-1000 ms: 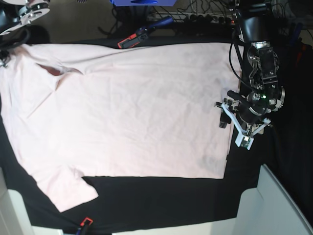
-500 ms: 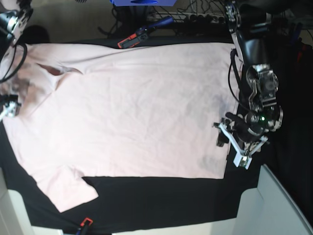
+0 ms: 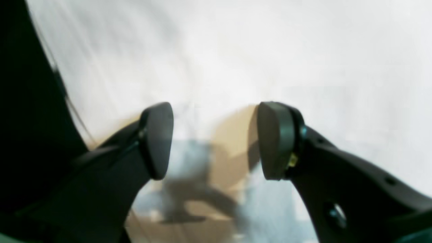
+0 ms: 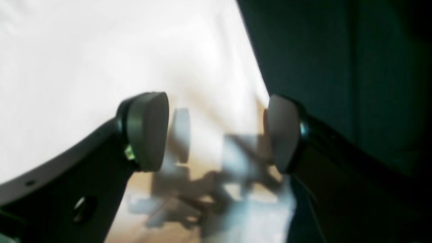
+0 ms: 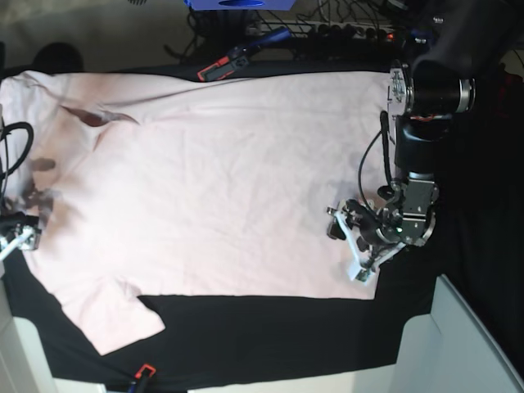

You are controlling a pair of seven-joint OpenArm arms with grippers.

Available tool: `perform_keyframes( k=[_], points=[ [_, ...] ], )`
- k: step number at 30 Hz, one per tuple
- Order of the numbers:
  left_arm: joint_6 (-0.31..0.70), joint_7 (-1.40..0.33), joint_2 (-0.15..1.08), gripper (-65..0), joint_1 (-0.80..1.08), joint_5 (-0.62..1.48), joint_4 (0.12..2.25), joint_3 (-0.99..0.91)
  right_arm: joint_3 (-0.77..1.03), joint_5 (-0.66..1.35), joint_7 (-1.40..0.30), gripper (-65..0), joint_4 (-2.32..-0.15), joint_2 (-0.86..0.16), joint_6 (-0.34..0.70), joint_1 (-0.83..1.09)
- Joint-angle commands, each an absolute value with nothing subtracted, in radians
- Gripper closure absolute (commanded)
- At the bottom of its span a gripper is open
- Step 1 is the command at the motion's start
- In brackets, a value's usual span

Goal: Fold the T-shirt properly
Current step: 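Move both grippers down the side edges toward the hem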

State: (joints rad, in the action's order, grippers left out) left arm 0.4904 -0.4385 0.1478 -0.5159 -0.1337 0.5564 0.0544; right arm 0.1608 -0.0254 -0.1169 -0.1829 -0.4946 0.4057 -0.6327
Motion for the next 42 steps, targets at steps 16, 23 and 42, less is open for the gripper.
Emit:
perform_keyframes(
  k=[16, 23, 42],
  points=[
    [0.452, -0.458, 0.223, -39.0, -0.584, 0.038, 0.545, 0.033, 0.151, -0.010, -0.085, -45.0, -0.194, -0.440, 0.412, -0.668],
    [0.450, -0.458, 0.249, -39.0, -0.618, 0.114, 0.538, 0.042, 0.148, -0.013, -0.085, -45.0, -0.196, -0.446, 0.412, -0.671],
    [0.450, -0.458, 0.252, -39.0, -0.561, 0.116, 0.475, 0.044, 0.153, -0.012, -0.088, -45.0, -0.153, -0.427, 0.412, -0.628]
  ],
)
